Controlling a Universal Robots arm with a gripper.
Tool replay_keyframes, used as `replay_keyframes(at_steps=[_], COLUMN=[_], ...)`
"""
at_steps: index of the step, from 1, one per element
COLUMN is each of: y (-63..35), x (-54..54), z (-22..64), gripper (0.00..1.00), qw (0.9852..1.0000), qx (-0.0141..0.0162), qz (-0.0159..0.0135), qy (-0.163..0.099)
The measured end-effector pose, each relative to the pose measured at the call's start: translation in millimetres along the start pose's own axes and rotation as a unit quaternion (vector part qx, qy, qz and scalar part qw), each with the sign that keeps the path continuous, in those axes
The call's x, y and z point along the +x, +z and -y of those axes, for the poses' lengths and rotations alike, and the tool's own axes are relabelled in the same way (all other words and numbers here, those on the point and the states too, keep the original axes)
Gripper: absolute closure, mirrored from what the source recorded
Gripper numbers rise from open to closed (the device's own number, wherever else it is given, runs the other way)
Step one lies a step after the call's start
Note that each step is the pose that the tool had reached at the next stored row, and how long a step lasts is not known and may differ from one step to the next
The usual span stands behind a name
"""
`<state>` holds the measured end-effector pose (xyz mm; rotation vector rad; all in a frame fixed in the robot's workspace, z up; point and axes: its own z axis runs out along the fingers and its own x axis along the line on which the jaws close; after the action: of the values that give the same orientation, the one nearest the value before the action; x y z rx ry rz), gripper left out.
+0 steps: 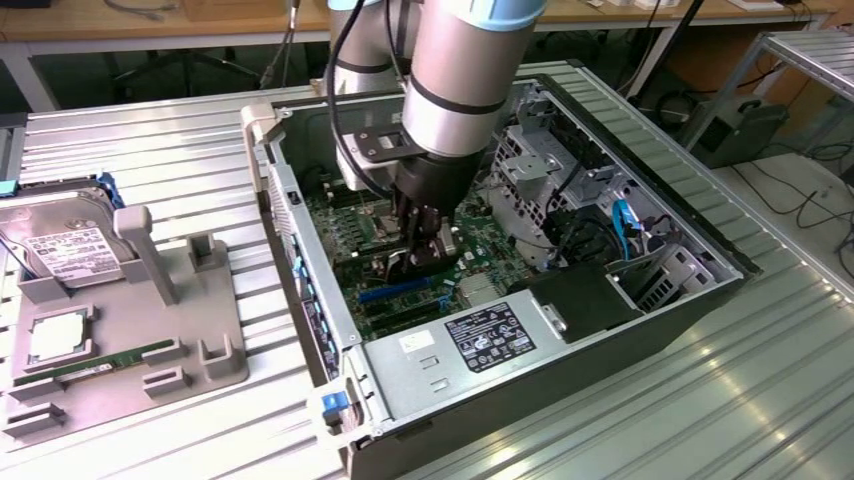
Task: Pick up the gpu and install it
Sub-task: 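Insert the gpu into the slot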
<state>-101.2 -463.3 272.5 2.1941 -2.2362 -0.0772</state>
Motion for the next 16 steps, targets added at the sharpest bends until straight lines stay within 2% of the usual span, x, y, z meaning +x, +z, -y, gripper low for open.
replay_keyframes(at_steps=[5, 10, 16], y=[3.0, 4.7, 9.9], x=[0.1, 0.1, 0.3], z=[0.2, 2.3, 2.5], gripper=[0.74, 0.74, 0.74], qw=[1.0, 0.9998, 0.9998], qx=[-0.0073, -0.008, -0.0081], qz=[-0.0005, -0.0009, 0.0018], qy=[-0.006, -0.019, -0.019])
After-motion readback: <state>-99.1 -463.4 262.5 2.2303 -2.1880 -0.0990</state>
